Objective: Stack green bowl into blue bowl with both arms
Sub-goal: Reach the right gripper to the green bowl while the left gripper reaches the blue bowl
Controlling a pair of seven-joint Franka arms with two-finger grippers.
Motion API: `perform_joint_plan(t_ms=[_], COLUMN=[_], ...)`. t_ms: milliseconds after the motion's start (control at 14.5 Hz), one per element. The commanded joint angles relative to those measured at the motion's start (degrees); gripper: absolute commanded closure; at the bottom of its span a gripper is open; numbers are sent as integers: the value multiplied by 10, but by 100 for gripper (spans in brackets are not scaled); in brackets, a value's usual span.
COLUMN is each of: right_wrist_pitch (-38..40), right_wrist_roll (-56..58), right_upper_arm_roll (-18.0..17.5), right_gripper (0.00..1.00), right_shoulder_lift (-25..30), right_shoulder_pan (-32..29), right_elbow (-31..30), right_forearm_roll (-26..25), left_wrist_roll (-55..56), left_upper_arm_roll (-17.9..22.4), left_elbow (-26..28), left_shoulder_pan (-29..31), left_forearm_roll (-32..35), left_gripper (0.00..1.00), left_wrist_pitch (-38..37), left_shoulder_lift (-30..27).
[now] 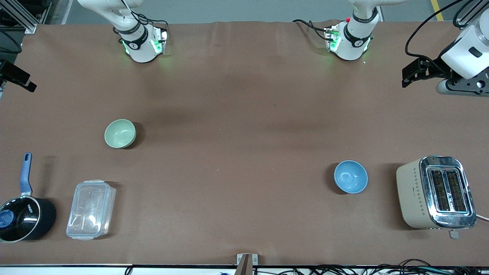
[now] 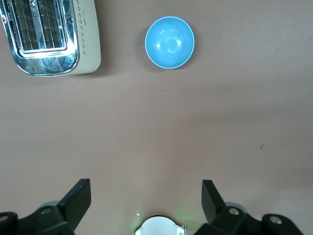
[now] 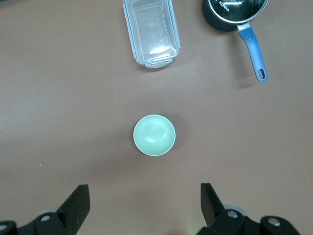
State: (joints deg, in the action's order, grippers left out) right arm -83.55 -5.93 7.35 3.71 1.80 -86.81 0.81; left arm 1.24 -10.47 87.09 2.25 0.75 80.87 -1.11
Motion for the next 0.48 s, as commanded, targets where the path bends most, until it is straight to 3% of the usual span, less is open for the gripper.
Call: perform_joint_plan(t_ms=[0,207,414], right_wrist_pitch=[8,8,12], right_wrist_roll=[3,3,16], right_upper_arm_roll=[5,5,6], right_gripper=[0,0,0], right_shoulder_lift=[-3,-3,-3], right_shoulder_pan=[2,2,1], right_elbow=[7,7,5], right_forearm_roll=[9,9,9], left_wrist_roll=[0,-8,-8], left_upper_arm_roll=[0,1,1], left_elbow=[0,-8,-16], left_shoulder_pan=[0,6,10], left_forearm_roll=[-2,-2,11], left_gripper=[0,0,0], left_wrist_pitch=[1,8,102], left_shoulder_lift=[-7,31,102])
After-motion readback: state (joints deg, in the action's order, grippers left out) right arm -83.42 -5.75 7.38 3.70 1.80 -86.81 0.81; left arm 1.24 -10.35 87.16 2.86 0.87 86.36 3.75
